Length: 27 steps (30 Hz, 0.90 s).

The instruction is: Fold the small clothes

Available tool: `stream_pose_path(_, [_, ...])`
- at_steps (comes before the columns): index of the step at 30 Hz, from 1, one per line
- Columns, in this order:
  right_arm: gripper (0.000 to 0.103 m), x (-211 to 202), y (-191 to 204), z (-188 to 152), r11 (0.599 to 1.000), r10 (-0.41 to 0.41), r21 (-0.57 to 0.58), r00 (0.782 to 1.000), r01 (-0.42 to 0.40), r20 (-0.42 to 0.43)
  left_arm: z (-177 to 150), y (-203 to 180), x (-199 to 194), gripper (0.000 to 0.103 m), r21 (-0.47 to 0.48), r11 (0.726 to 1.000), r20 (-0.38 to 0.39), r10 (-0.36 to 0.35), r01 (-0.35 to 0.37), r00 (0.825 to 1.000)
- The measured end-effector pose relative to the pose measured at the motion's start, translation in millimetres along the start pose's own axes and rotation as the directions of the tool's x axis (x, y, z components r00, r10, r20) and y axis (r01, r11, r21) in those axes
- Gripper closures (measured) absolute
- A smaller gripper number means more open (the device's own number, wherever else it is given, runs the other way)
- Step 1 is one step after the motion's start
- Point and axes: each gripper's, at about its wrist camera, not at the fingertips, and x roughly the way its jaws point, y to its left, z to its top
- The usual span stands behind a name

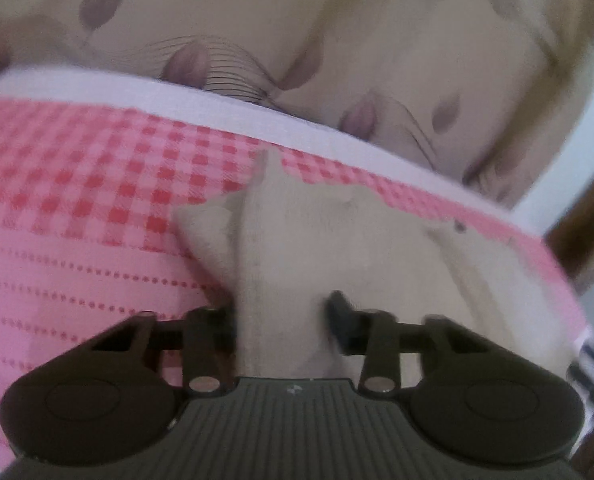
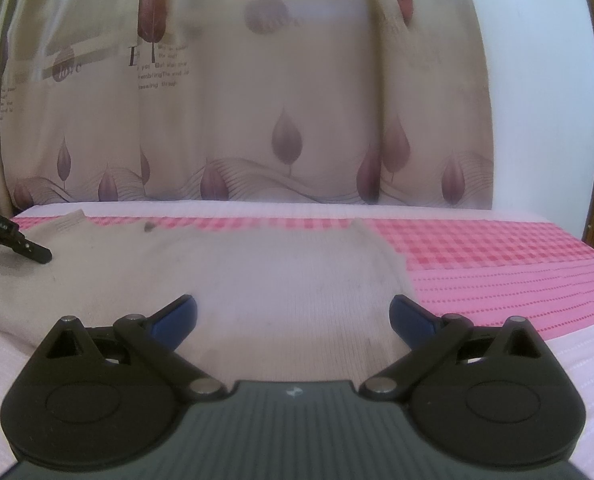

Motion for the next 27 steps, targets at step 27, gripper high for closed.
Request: stream_pose_path(27, [0.0,-3,-3,0,0.999,0.003,0.031,1.0,-0.004,0.016,6,-122,-33,0.085,0.126,0.961,0.096,0.237,-0.248,0.967])
